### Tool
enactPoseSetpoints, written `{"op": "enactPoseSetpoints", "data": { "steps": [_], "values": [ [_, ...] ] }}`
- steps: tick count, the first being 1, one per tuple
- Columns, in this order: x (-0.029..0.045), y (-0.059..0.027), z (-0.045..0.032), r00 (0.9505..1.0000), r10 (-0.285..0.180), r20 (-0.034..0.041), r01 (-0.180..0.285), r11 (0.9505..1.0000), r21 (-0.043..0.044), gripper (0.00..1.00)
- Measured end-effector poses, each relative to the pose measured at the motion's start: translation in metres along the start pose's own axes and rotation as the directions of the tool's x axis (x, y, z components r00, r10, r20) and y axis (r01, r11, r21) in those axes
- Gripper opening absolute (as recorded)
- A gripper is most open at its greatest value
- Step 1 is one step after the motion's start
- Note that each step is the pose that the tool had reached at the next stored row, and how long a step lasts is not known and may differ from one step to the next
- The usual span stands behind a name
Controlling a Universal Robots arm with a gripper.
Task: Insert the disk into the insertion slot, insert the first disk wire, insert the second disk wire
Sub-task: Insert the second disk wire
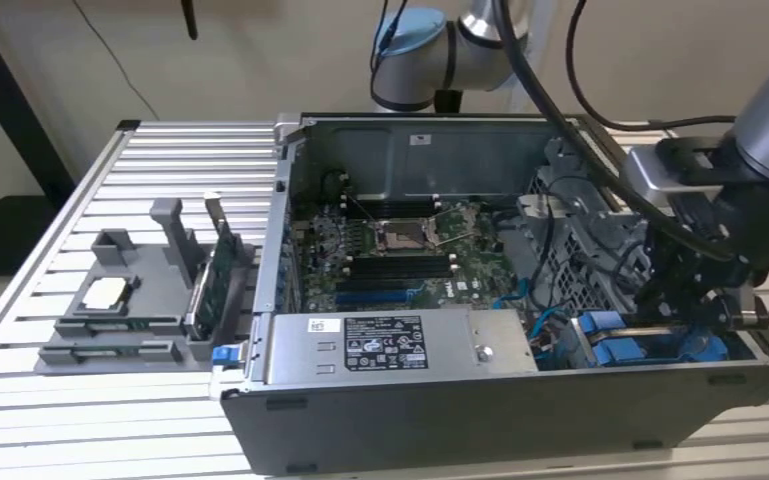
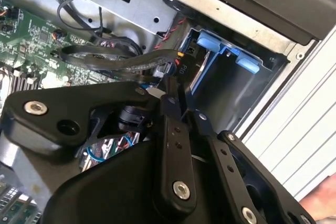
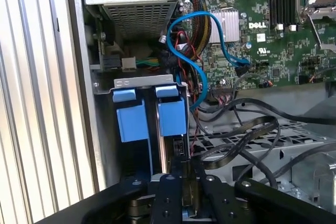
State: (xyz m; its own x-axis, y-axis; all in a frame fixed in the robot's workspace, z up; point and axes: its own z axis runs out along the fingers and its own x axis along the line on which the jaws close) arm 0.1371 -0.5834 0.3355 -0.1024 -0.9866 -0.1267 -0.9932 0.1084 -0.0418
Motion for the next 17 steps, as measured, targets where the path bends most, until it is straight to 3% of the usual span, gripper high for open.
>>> {"op": "enactPoseSetpoints", "data": {
  "steps": [1, 17],
  "values": [
    [-0.0001, 0.0, -0.0005, 1.0, 0.0, -0.0007, 0.0, 1.0, 0.0, 0.23],
    [-0.0036, -0.001, -0.028, 1.0, 0.0, -0.0012, 0.0, 1.0, 0.0001, 0.23]
  ]
}}
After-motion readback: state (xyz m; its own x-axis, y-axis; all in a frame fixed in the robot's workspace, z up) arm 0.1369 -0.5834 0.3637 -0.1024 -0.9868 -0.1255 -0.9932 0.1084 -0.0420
